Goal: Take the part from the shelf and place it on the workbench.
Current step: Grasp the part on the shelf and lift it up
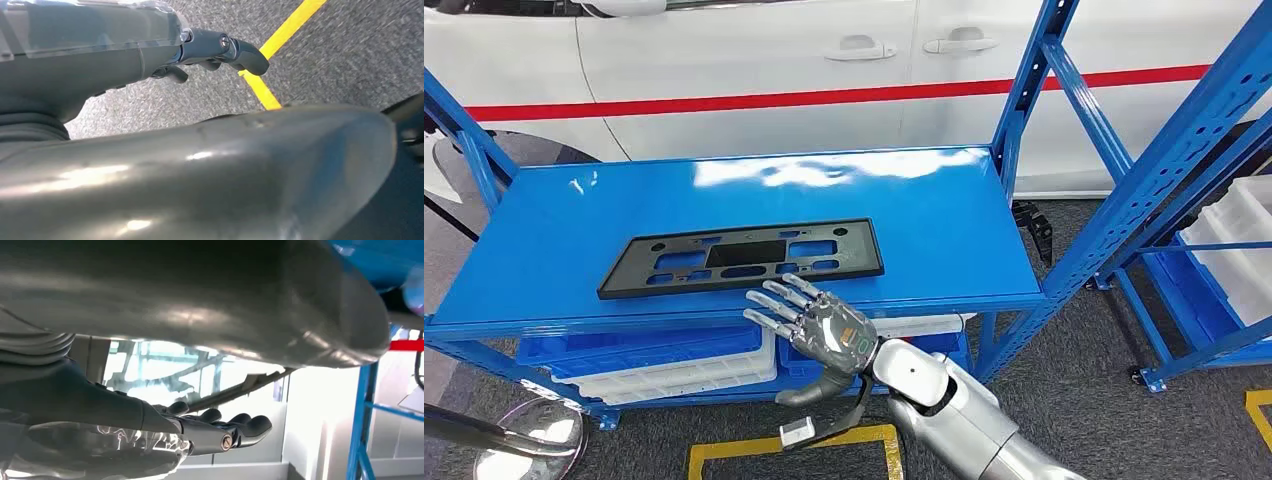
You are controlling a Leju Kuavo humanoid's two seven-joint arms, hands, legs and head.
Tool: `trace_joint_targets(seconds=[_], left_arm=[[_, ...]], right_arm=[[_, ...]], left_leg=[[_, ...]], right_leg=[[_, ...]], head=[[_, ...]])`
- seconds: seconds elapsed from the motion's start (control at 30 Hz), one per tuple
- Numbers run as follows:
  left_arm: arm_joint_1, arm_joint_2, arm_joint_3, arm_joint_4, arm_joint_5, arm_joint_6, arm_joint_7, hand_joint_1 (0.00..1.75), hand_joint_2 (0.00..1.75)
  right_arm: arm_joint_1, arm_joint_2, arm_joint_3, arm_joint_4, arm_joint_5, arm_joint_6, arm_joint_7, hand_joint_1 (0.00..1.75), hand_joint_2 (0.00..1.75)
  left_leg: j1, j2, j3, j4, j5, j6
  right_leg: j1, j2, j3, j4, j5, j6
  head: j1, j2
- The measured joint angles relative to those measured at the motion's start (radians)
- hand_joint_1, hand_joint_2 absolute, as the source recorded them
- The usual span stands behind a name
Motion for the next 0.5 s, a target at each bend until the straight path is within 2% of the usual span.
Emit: trace_joint_targets(seconds=[0.07, 0.1, 0.13, 0.2, 0.27, 0.3, 0.37, 0.4, 0.43, 0.47, 0.5], left_arm=[[0.000, 0.000, 0.000, 0.000, 0.000, 0.000, 0.000, 0.00, 0.00], [-0.001, 0.000, 0.000, 0.001, 0.001, 0.001, 0.000, 0.00, 0.00], [-0.001, 0.000, 0.000, 0.001, 0.002, 0.002, 0.000, 0.00, 0.00], [0.001, 0.000, 0.000, 0.002, 0.005, 0.004, 0.000, 0.00, 0.00], [0.002, 0.000, 0.000, 0.002, 0.008, 0.008, 0.000, 0.00, 0.00], [0.002, -0.001, 0.000, 0.002, 0.009, 0.009, 0.000, 0.00, 0.00], [0.001, -0.001, 0.000, 0.002, 0.009, 0.010, 0.000, 0.00, 0.00], [0.001, -0.001, 0.000, 0.002, 0.009, 0.010, 0.000, 0.00, 0.00], [0.002, -0.001, 0.000, 0.002, 0.008, 0.010, 0.000, 0.00, 0.00], [0.002, -0.001, 0.000, 0.002, 0.008, 0.010, 0.001, 0.00, 0.00], [0.002, -0.001, 0.000, 0.002, 0.006, 0.010, 0.002, 0.00, 0.00]], right_arm=[[-0.014, -0.002, 0.000, -0.002, 0.000, 0.002, 0.000, 0.00, 0.00], [-0.027, -0.003, 0.000, -0.005, 0.000, 0.006, 0.002, 0.00, 0.00], [-0.041, -0.005, 0.000, -0.009, -0.002, 0.016, 0.004, 0.00, 0.00], [-0.069, -0.006, 0.001, -0.015, -0.007, 0.055, 0.010, 0.00, 0.00], [-0.099, -0.006, 0.004, -0.016, -0.010, 0.105, 0.019, 0.00, 0.00], [-0.114, -0.006, 0.007, -0.014, -0.009, 0.126, 0.025, 0.00, 0.00], [-0.142, -0.005, 0.018, 0.004, -0.005, 0.155, 0.045, 0.00, 0.00], [-0.153, -0.003, 0.026, 0.022, 0.001, 0.165, 0.059, 0.00, 0.00], [-0.163, 0.000, 0.034, 0.045, 0.009, 0.174, 0.075, 0.00, 0.00], [-0.174, 0.004, 0.041, 0.072, 0.018, 0.182, 0.092, 0.00, 0.00], [-0.186, 0.010, 0.048, 0.098, 0.027, 0.188, 0.108, 0.00, 0.00]], left_leg=[[0.000, 0.001, 0.028, -0.063, 0.021, 0.001], [0.000, 0.002, 0.047, -0.107, 0.036, 0.006], [-0.002, 0.001, 0.055, -0.129, 0.038, 0.011], [-0.004, -0.001, 0.055, -0.135, 0.035, 0.027], [-0.004, -0.001, 0.056, -0.143, 0.040, 0.042], [-0.003, -0.001, 0.057, -0.146, 0.043, 0.048], [-0.005, -0.001, 0.057, -0.147, 0.042, 0.055], [-0.007, -0.001, 0.057, -0.147, 0.042, 0.057], [-0.008, -0.002, 0.057, -0.146, 0.041, 0.058], [-0.009, -0.003, 0.058, -0.145, 0.040, 0.058], [-0.010, -0.005, 0.059, -0.144, 0.040, 0.058]], right_leg=[[0.002, 0.001, 0.001, 0.003, -0.004, 0.006], [0.003, 0.001, 0.000, 0.005, -0.006, 0.011], [0.005, 0.001, -0.001, 0.007, -0.007, 0.017], [0.006, 0.001, -0.004, 0.006, -0.006, 0.030], [0.002, 0.000, -0.014, 0.027, -0.022, 0.040], [0.001, 0.000, -0.031, 0.064, -0.044, 0.043], [0.000, -0.001, -0.094, 0.192, -0.105, 0.047], [0.000, -0.001, -0.126, 0.255, -0.126, 0.049], [0.000, -0.001, -0.147, 0.290, -0.130, 0.048], [0.000, -0.001, -0.150, 0.289, -0.115, 0.047], [0.001, -0.001, -0.134, 0.246, -0.082, 0.043]], head=[[0.000, 0.000], [0.000, 0.000], [0.000, 0.000], [0.000, 0.000], [0.000, 0.000], [0.000, 0.000], [0.000, 0.000], [0.000, 0.000], [0.000, 0.000], [0.000, 0.000], [0.000, 0.000]])
